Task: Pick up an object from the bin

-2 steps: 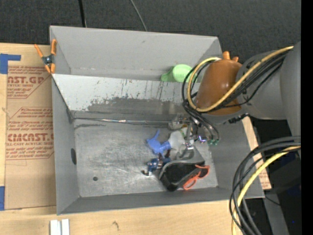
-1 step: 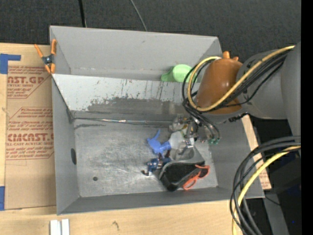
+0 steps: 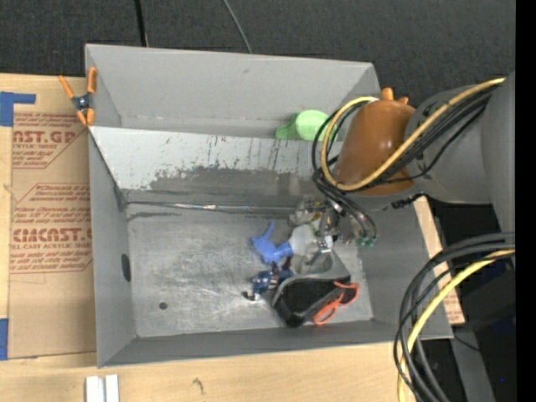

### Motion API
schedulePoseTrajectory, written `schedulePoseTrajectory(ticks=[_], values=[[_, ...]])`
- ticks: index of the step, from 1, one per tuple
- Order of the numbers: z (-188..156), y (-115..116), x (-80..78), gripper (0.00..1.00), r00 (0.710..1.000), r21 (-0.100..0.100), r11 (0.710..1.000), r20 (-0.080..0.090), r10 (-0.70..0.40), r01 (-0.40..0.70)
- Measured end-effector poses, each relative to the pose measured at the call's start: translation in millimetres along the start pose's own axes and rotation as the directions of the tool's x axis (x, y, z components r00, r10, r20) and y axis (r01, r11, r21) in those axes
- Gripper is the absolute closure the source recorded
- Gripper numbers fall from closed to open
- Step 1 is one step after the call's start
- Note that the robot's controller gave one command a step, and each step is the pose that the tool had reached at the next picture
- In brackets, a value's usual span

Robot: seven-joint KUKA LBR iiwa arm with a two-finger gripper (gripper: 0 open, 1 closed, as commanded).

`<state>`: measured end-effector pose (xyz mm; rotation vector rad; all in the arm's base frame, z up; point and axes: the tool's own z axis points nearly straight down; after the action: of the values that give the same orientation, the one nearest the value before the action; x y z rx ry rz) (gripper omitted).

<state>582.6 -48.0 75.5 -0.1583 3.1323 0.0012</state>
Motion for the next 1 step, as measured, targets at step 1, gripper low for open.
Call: schedulePoseTrajectory(ticks=[1], values=[[-1.5, 0.3, 0.6, 1.0, 1.0, 0.0, 1.0, -0.002, -0.001, 0.001]])
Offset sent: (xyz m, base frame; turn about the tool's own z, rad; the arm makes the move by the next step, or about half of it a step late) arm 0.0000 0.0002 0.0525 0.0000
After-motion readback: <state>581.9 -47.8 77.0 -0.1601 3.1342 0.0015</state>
